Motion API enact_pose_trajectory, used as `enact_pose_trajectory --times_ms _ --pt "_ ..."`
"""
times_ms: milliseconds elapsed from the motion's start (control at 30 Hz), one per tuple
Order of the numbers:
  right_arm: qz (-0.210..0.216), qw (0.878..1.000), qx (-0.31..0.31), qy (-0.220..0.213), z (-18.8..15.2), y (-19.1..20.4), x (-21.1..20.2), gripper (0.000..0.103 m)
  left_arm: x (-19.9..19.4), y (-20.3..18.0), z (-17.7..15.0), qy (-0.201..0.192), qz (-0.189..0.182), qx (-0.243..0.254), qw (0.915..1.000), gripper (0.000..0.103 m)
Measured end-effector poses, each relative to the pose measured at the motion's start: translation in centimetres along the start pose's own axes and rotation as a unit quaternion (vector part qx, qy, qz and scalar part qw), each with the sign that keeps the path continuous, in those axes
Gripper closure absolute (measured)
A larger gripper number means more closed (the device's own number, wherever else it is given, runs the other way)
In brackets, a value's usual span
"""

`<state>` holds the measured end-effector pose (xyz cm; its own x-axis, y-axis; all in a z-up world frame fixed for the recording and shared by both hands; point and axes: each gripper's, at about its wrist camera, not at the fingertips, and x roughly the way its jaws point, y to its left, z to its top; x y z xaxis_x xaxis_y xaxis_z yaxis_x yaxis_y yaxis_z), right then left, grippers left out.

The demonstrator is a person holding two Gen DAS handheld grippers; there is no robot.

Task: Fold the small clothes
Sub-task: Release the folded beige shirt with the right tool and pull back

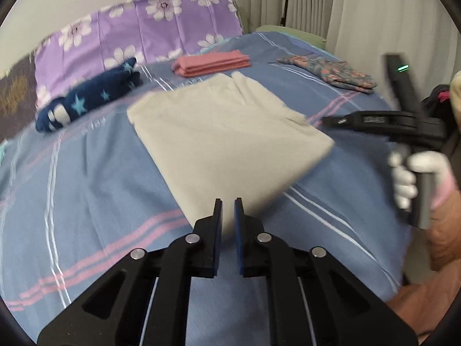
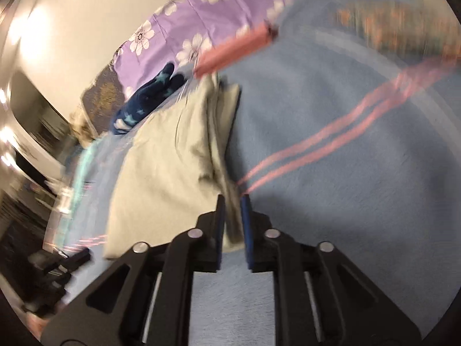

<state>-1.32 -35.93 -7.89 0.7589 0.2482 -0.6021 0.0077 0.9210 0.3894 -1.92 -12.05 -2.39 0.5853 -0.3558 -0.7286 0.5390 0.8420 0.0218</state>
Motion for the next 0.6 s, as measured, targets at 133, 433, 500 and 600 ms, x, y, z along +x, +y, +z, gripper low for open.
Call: enact_pose_trajectory --times_ms 133,433,500,600 --pt "0.048 0.997 -0.055 -0.014 0.4 2.7 -0.4 0.089 4.2 0.3 0.3 0.045 -0.020 -0.026 0.9984 0.080" --pt "-0.003 0.997 -0.050 0.064 -0.9 1.6 5.4 0.100 5.5 0.6 -0.4 0.042 -0.043 -0.049 0.9970 0.071" --pt "-0.014 0.996 -0.062 0.063 -1.0 2.0 5.6 0.100 5.7 0.6 -0.4 0.037 -0.045 -0.051 0.9970 0.068" --pt "-0.021 0.995 -0.071 0.061 -1.2 2.3 5.8 0.100 5.6 0.4 -0.2 0.035 -0.044 -0.054 0.9969 0.066"
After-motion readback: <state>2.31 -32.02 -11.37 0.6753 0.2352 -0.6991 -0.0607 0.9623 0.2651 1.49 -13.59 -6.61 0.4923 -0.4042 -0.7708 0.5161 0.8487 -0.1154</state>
